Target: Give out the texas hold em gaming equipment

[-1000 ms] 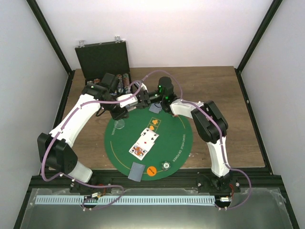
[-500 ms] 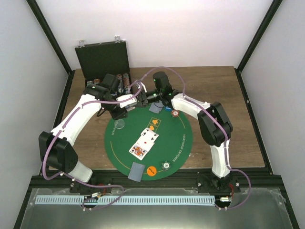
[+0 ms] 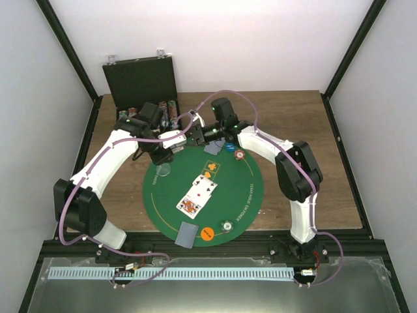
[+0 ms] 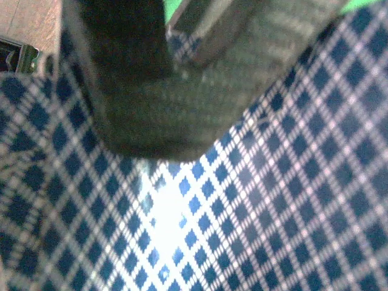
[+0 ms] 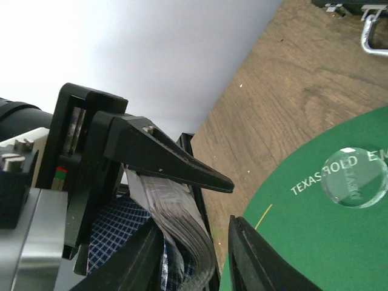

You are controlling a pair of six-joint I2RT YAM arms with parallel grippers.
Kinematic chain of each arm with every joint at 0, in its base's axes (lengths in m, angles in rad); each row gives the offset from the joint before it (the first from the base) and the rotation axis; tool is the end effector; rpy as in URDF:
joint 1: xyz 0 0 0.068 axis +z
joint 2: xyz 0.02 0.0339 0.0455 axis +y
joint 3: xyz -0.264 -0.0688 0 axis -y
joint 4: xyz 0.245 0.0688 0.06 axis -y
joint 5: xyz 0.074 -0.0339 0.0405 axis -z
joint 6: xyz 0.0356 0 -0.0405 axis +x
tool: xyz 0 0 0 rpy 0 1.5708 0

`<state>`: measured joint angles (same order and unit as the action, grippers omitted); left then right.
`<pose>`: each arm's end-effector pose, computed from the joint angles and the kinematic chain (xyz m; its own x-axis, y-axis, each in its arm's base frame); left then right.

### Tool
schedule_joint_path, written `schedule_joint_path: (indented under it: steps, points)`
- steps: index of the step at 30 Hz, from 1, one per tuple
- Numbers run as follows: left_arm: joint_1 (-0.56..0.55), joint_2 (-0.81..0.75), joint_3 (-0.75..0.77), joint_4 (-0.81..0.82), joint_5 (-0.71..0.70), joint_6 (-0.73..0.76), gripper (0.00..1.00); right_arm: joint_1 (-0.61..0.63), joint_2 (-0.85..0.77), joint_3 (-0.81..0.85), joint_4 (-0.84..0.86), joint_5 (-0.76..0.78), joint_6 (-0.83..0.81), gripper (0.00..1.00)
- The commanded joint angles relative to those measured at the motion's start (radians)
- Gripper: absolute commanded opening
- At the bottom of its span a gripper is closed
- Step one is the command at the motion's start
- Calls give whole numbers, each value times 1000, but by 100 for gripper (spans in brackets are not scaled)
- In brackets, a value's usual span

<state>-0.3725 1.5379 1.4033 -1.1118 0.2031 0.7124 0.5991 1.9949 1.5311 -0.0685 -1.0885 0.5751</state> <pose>0.2739 -0.1147 0.3007 -0.3960 0.8421 -0.3662 0.8922 0.4472 0.0637 0.3560 0.2813 0.2522 -0.8369 -0.2659 -0.4785 -0.5205 0.1159 0.8460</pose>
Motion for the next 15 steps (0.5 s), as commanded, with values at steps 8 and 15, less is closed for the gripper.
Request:
schedule_joint_path:
  steps: [8,15]
  points:
    - [1,-7,8,6,27,13,40,-19,-62,42,-43,7,-50,32]
    - [1,-4,1,10,23,18,40,-19,-83,70,-123,74,-85,29]
